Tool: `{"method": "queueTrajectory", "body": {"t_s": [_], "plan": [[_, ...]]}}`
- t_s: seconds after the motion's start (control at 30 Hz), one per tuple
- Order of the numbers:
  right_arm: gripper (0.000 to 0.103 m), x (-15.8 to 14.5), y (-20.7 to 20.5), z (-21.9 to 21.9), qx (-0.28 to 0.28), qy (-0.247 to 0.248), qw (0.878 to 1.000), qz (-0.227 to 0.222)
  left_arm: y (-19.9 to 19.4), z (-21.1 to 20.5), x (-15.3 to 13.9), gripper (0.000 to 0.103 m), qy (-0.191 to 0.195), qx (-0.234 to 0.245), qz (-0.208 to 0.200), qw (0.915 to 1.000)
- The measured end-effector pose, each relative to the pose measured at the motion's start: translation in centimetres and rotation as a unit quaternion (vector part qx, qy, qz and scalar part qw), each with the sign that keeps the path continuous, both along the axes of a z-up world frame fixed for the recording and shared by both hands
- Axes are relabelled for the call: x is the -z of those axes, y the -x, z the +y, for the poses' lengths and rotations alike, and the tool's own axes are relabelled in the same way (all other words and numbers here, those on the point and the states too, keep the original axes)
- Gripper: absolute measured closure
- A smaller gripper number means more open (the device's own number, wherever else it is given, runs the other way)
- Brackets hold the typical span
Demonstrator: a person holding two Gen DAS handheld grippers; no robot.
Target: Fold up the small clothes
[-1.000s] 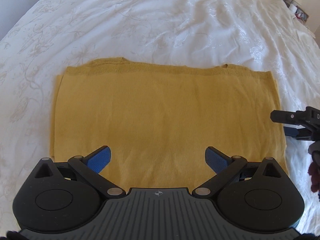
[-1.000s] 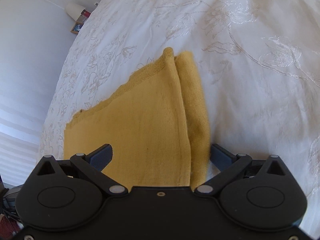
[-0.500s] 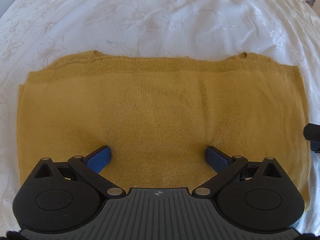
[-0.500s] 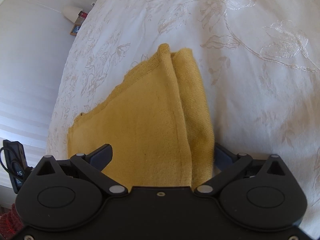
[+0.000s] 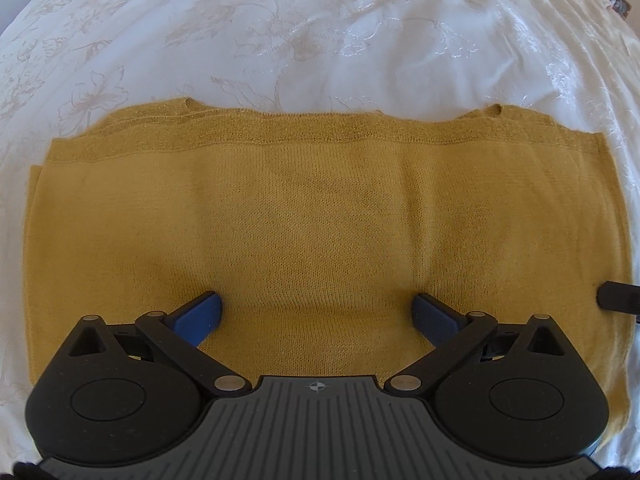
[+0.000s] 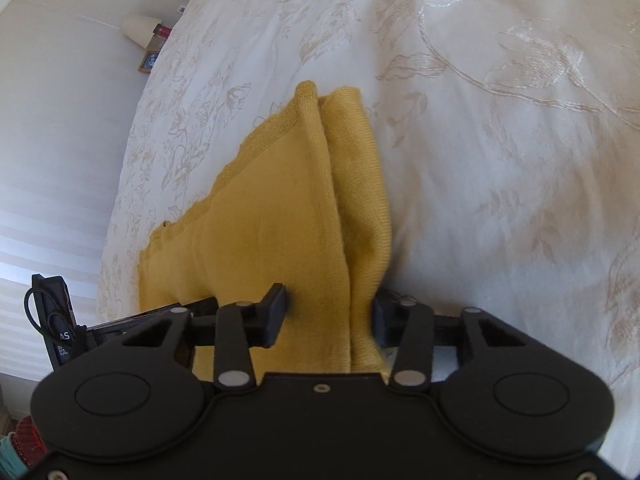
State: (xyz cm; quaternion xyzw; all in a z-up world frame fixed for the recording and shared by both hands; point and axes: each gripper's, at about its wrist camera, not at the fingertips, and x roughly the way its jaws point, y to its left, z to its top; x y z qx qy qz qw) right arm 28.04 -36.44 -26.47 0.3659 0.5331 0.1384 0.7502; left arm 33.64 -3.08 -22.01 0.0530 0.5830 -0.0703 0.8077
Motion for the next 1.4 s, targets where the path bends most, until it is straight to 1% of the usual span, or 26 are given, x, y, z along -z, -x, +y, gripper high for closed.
{"method": "queueTrajectory", "body": {"t_s": [0.1,0.13,0.27,0.4,0.53,0.67,0.8,1.0,1.13,1.23,1.4], "plan": [[0.074,-0.4,0.1,0.2,-0.006,0.009,1.000,0.003,0.0,-0.2,0.0,0.000,-0.002,-0.002,-0.001,1.0000],[0.075,-0.6,0.1,0.4,-0.010,0.018,1.000,0.004,0.0,-0.2,0.0,0.000,-0.003,-0.003,-0.002,1.0000],[0.077,-1.3,-0.2,1.2,-0.016,0.041,0.999,0.008,0.2,-0.3,0.0,0.000,-0.003,-0.005,-0.006,1.0000],[0.077,-1.7,-0.3,1.5,-0.014,0.053,0.998,0.013,0.5,-0.1,0.1,0.000,0.000,-0.002,-0.011,0.9999],[0.077,-2.2,-0.3,1.9,-0.016,0.069,0.997,0.014,0.3,0.1,0.0,0.000,0.005,0.002,-0.006,1.0000],[0.078,-2.8,-0.4,2.7,-0.018,0.089,0.996,0.014,0.0,0.4,-0.7,0.000,0.011,0.007,0.001,0.9999],[0.078,-3.5,-0.6,3.5,-0.018,0.105,0.994,0.014,0.7,1.4,-2.1,0.002,0.003,0.013,-0.014,0.9998],[0.078,-4.6,-0.6,4.8,-0.008,0.117,0.993,0.013,2.3,4.6,-3.9,0.002,-0.005,0.002,-0.033,0.9994],[0.079,-5.8,-0.6,5.7,0.000,0.120,0.993,0.010,3.3,8.1,-4.3,0.002,0.000,-0.013,-0.030,0.9995],[0.079,-7.1,-0.8,7.2,0.001,0.119,0.993,0.004,3.8,10.6,-4.8,0.002,0.006,-0.022,-0.029,0.9993],[0.079,-9.0,-1.5,11.0,-0.011,0.109,0.994,-0.012,4.4,14.6,-5.7,0.002,0.017,-0.037,-0.022,0.9989]]}}
